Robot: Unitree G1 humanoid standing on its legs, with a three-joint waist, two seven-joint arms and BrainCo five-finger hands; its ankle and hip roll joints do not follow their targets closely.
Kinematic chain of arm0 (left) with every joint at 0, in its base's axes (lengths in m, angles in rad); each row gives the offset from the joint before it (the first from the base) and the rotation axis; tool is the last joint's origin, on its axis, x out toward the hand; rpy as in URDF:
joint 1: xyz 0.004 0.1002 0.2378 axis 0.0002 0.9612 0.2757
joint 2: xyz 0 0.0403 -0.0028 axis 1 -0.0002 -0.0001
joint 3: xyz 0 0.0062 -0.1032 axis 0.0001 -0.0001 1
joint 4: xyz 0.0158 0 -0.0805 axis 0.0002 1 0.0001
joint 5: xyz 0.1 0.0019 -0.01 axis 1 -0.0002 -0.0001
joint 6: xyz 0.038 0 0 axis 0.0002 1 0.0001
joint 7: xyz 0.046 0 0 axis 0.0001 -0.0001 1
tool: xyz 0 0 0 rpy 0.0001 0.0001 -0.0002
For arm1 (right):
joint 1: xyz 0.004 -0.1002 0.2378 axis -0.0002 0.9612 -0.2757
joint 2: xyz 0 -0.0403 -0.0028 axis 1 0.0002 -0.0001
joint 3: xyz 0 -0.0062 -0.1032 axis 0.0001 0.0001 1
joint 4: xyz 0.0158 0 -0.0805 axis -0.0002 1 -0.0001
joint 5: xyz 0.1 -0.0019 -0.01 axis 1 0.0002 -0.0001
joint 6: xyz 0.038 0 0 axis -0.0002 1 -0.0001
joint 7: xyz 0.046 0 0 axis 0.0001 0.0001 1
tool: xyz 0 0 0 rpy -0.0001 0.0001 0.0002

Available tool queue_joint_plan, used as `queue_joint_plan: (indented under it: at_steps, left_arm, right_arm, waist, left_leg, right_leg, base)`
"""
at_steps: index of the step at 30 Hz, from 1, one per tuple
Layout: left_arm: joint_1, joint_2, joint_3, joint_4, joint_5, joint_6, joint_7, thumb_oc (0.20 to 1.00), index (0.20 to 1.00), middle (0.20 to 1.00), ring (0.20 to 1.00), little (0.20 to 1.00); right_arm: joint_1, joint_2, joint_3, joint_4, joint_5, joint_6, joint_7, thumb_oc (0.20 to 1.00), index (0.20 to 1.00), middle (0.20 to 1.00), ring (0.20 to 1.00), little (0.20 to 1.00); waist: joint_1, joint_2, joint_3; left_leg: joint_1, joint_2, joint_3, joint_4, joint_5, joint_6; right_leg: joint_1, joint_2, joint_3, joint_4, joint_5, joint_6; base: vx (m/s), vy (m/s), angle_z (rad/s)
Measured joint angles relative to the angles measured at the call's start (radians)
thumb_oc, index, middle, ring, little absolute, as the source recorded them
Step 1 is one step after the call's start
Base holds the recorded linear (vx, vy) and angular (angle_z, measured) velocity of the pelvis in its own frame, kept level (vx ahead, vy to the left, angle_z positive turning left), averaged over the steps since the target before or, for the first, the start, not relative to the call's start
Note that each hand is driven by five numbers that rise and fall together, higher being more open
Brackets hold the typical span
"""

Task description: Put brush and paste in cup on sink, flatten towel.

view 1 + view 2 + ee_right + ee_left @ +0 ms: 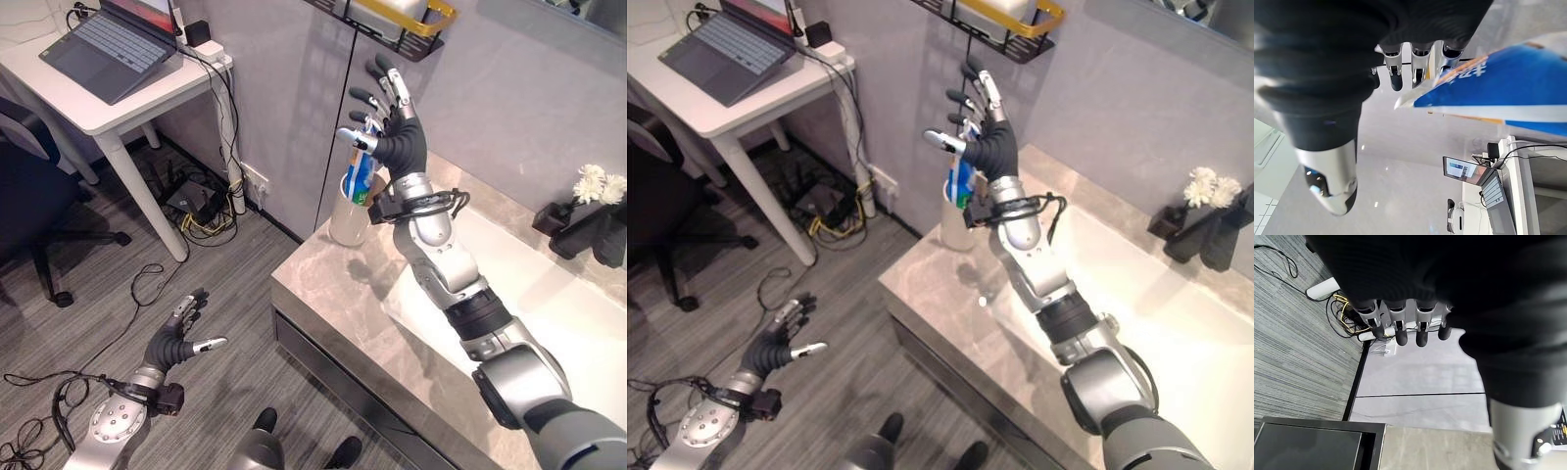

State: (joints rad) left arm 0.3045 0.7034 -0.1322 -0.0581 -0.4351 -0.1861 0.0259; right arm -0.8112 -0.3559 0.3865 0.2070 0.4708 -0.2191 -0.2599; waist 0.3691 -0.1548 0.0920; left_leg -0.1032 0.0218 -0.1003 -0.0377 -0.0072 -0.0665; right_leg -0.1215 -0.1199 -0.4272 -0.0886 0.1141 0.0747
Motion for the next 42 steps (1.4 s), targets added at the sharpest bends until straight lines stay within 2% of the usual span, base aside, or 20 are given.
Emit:
queue_joint_plan:
  at_steps: [6, 7, 8, 11, 13, 14, 16, 18, 19, 23, 24, 26, 27, 28, 30, 32, 39, 40, 41, 42]
  left_arm:
    - [0.002, -0.005, 0.001, 0.012, -0.003, -0.001, 0.0, 1.0, 1.0, 1.0, 1.0, 1.0]
    - [0.0, -0.013, 0.006, 0.022, -0.01, -0.001, -0.001, 1.0, 1.0, 1.0, 1.0, 1.0]
    - [0.014, -0.047, 0.04, 0.047, -0.03, 0.003, 0.0, 1.0, 1.0, 1.0, 1.0, 1.0]
    - [0.066, -0.049, 0.045, 0.049, -0.038, 0.015, -0.008, 1.0, 1.0, 1.0, 1.0, 1.0]
    - [0.075, -0.049, 0.046, 0.048, -0.038, 0.016, -0.015, 1.0, 1.0, 1.0, 1.0, 1.0]
    - [0.107, -0.053, 0.056, 0.052, -0.037, 0.018, -0.015, 1.0, 1.0, 1.0, 1.0, 1.0]
    - [0.104, -0.056, 0.051, 0.074, -0.029, 0.021, -0.029, 1.0, 1.0, 1.0, 1.0, 1.0]
    - [0.106, -0.102, 0.098, 0.08, -0.016, 0.024, -0.034, 1.0, 1.0, 1.0, 1.0, 1.0]
    - [0.115, -0.108, 0.101, 0.082, -0.014, 0.029, -0.034, 1.0, 1.0, 1.0, 1.0, 1.0]
    - [0.109, -0.125, 0.125, 0.082, 0.054, 0.032, -0.03, 1.0, 1.0, 1.0, 1.0, 1.0]
    - [0.108, -0.152, 0.159, 0.081, 0.062, 0.032, -0.019, 1.0, 1.0, 1.0, 1.0, 1.0]
    - [0.092, -0.185, 0.2, 0.07, 0.062, 0.027, 0.017, 1.0, 1.0, 1.0, 1.0, 1.0]
    - [0.079, -0.195, 0.232, 0.06, 0.062, 0.02, 0.043, 1.0, 1.0, 1.0, 1.0, 1.0]
    - [0.077, -0.2, 0.256, 0.052, 0.061, 0.012, 0.059, 1.0, 1.0, 1.0, 1.0, 1.0]
    - [0.048, -0.199, 0.316, 0.017, 0.062, -0.006, 0.106, 1.0, 1.0, 1.0, 1.0, 1.0]
    - [0.046, -0.198, 0.353, -0.019, 0.062, -0.032, 0.151, 1.0, 1.0, 1.0, 1.0, 1.0]
    - [0.021, -0.191, 0.345, -0.066, 0.063, -0.048, 0.179, 1.0, 1.0, 1.0, 1.0, 1.0]
    - [0.016, -0.186, 0.343, -0.077, 0.063, -0.049, 0.186, 0.78, 0.78, 0.78, 0.78, 0.78]
    - [0.008, -0.179, 0.343, -0.088, 0.065, -0.064, 0.187, 0.539, 0.539, 0.539, 0.539, 0.539]
    - [0.008, -0.177, 0.342, -0.089, 0.065, -0.065, 0.187, 0.2, 0.2, 0.2, 0.2, 0.2]
  right_arm:
    - [-0.001, -0.036, -0.013, -0.083, -0.103, 0.0, -0.029, 1.0, 1.0, 1.0, 1.0, 1.0]
    - [0.003, -0.072, -0.013, -0.126, -0.136, 0.009, -0.031, 1.0, 1.0, 1.0, 1.0, 1.0]
    - [0.025, -0.218, -0.051, -0.294, -0.245, 0.016, -0.038, 1.0, 1.0, 1.0, 1.0, 1.0]
    - [0.091, -0.309, -0.247, -0.438, -0.391, -0.016, -0.07, 1.0, 1.0, 1.0, 1.0, 1.0]
    - [0.204, -0.39, -0.389, -0.505, -0.471, -0.026, -0.092, 1.0, 1.0, 1.0, 1.0, 1.0]
    - [0.326, -0.389, -0.536, -0.525, -0.529, -0.038, -0.13, 1.0, 1.0, 1.0, 1.0, 1.0]
    - [0.397, -0.378, -0.611, -0.52, -0.55, -0.043, -0.162, 1.0, 1.0, 1.0, 1.0, 1.0]
    - [0.605, -0.33, -0.802, -0.53, -0.601, -0.04, -0.203, 1.0, 1.0, 1.0, 1.0, 1.0]
    - [0.623, -0.304, -0.852, -0.519, -0.603, -0.038, -0.23, 1.0, 1.0, 1.0, 1.0, 1.0]
    - [0.765, -0.276, -1.036, -0.493, -0.639, -0.043, -0.336, 1.0, 1.0, 1.0, 1.0, 1.0]
    - [0.801, -0.218, -1.099, -0.453, -0.644, -0.042, -0.396, 1.0, 1.0, 1.0, 1.0, 1.0]
    - [0.847, -0.167, -1.148, -0.36, -0.636, -0.037, -0.463, 1.0, 1.0, 1.0, 1.0, 1.0]
    - [0.875, -0.159, -1.153, -0.322, -0.601, -0.02, -0.488, 1.0, 1.0, 1.0, 1.0, 1.0]
    - [0.887, -0.153, -1.155, -0.302, -0.598, -0.012, -0.506, 1.0, 1.0, 1.0, 1.0, 1.0]
    - [0.951, -0.142, -1.175, -0.205, -0.593, -0.008, -0.555, 1.0, 1.0, 1.0, 1.0, 1.0]
    - [0.958, -0.103, -1.181, -0.093, -0.525, 0.007, -0.593, 1.0, 1.0, 1.0, 1.0, 1.0]
    - [0.967, -0.037, -1.148, 0.268, -0.339, -0.018, -0.639, 1.0, 1.0, 1.0, 1.0, 1.0]
    - [0.964, -0.043, -1.135, 0.337, -0.33, -0.033, -0.64, 1.0, 1.0, 1.0, 1.0, 1.0]
    - [0.943, -0.031, -1.11, 0.433, -0.263, -0.019, -0.633, 1.0, 1.0, 1.0, 1.0, 1.0]
    - [0.937, -0.025, -1.101, 0.464, -0.233, -0.022, -0.632, 1.0, 1.0, 1.0, 1.0, 1.0]
  waist:
    - [-0.001, 0.0, 0.0]
    - [-0.004, 0.0, 0.0]
    - [-0.001, 0.001, 0.001]
    - [-0.022, 0.004, 0.002]
    - [-0.036, 0.003, 0.001]
    - [-0.062, 0.002, -0.002]
    - [-0.102, 0.013, -0.003]
    - [-0.128, 0.021, -0.006]
    - [-0.155, 0.03, -0.011]
    - [-0.213, 0.071, -0.046]
    - [-0.225, 0.087, -0.068]
    - [-0.25, 0.105, -0.086]
    - [-0.275, 0.115, -0.094]
    - [-0.281, 0.12, -0.097]
    - [-0.304, 0.125, -0.113]
    - [-0.306, 0.123, -0.118]
    - [-0.342, 0.126, -0.124]
    - [-0.342, 0.124, -0.124]
    - [-0.332, 0.119, -0.124]
    - [-0.332, 0.124, -0.122]
  left_leg:
    - [0.006, 0.0, 0.0, 0.001, 0.0, 0.0]
    - [0.006, 0.001, 0.001, 0.0, 0.0, 0.0]
    - [0.01, -0.005, 0.001, -0.002, 0.0, 0.0]
    - [0.033, -0.009, 0.001, -0.006, 0.0, 0.0]
    - [0.035, -0.014, 0.0, -0.006, 0.0, 0.0]
    - [0.039, -0.019, 0.004, -0.005, 0.0, 0.001]
    - [0.043, -0.018, 0.015, -0.005, -0.003, 0.005]
    - [0.05, -0.021, 0.036, -0.002, -0.007, 0.012]
    - [0.053, -0.02, 0.049, -0.001, -0.009, 0.015]
    - [0.049, -0.022, 0.073, -0.003, -0.012, 0.02]
    - [0.049, -0.019, 0.092, -0.003, -0.015, 0.026]
    - [0.047, -0.017, 0.111, -0.004, -0.018, 0.029]
    - [0.05, -0.017, 0.112, -0.005, -0.018, 0.03]
    - [0.048, -0.016, 0.114, -0.005, -0.018, 0.03]
    - [0.052, -0.013, 0.126, -0.009, -0.02, 0.032]
    - [0.053, -0.009, 0.142, -0.013, -0.02, 0.033]
    - [0.067, -0.01, 0.172, -0.02, -0.019, 0.036]
    - [0.066, -0.01, 0.172, -0.02, -0.018, 0.036]
    - [0.067, -0.008, 0.177, -0.021, -0.018, 0.037]
    - [0.069, -0.008, 0.185, -0.022, -0.018, 0.037]
  right_leg:
    - [0.006, 0.0, 0.0, 0.0, 0.0, -0.001]
    - [0.006, 0.0, 0.0, 0.0, 0.0, 0.0]
    - [0.011, 0.0, -0.001, 0.0, 0.001, 0.002]
    - [0.032, -0.005, 0.002, 0.0, -0.001, 0.004]
    - [0.034, -0.009, 0.003, 0.0, 0.0, 0.006]
    - [0.037, -0.017, 0.01, 0.0, 0.002, 0.009]
    - [0.038, -0.018, 0.017, 0.0, 0.005, 0.012]
    - [0.033, -0.019, 0.045, 0.0, 0.007, 0.013]
    - [0.029, -0.018, 0.058, 0.0, 0.01, 0.013]
    - [0.011, -0.017, 0.084, 0.0, 0.02, 0.013]
    - [0.0, -0.016, 0.103, 0.0, 0.024, 0.012]
    - [-0.007, -0.012, 0.12, 0.0, 0.027, 0.012]
    - [-0.009, -0.012, 0.123, 0.0, 0.029, 0.012]
    - [-0.009, -0.011, 0.123, 0.0, 0.029, 0.012]
    - [-0.017, -0.009, 0.138, 0.0, 0.027, 0.014]
    - [-0.022, -0.008, 0.149, 0.0, 0.026, 0.014]
    - [-0.032, -0.007, 0.183, -0.008, 0.033, 0.014]
    - [-0.033, -0.006, 0.184, -0.008, 0.033, 0.013]
    - [-0.034, -0.004, 0.187, -0.008, 0.033, 0.013]
    - [-0.035, -0.003, 0.193, -0.008, 0.036, 0.013]
  base:
    - [0.0, 0.0, 0.0]
    - [0.01, 0.001, 0.05]
    - [0.0, 0.008, 0.04]
    - [0.0, 0.002, 0.01]
    - [0.01, 0.009, 0.02]
    - [0.0, 0.013, -0.12]
    - [-0.01, 0.019, -0.15]
    - [-0.01, 0.009, -0.33]
    - [-0.01, 0.014, -0.34]
    - [-0.01, 0.005, -0.22]
    - [-0.01, -0.01, -0.35]
    - [0.0, -0.021, -0.29]
    - [0.01, -0.02, -0.15]
    - [0.0, -0.022, -0.12]
    - [-0.02, -0.019, -0.17]
    - [0.0, -0.024, -0.18]
    - [-0.02, -0.008, -0.13]
    - [-0.02, 0.004, -0.1]
    - [-0.02, 0.004, -0.1]
    - [-0.05, -0.004, -0.16]
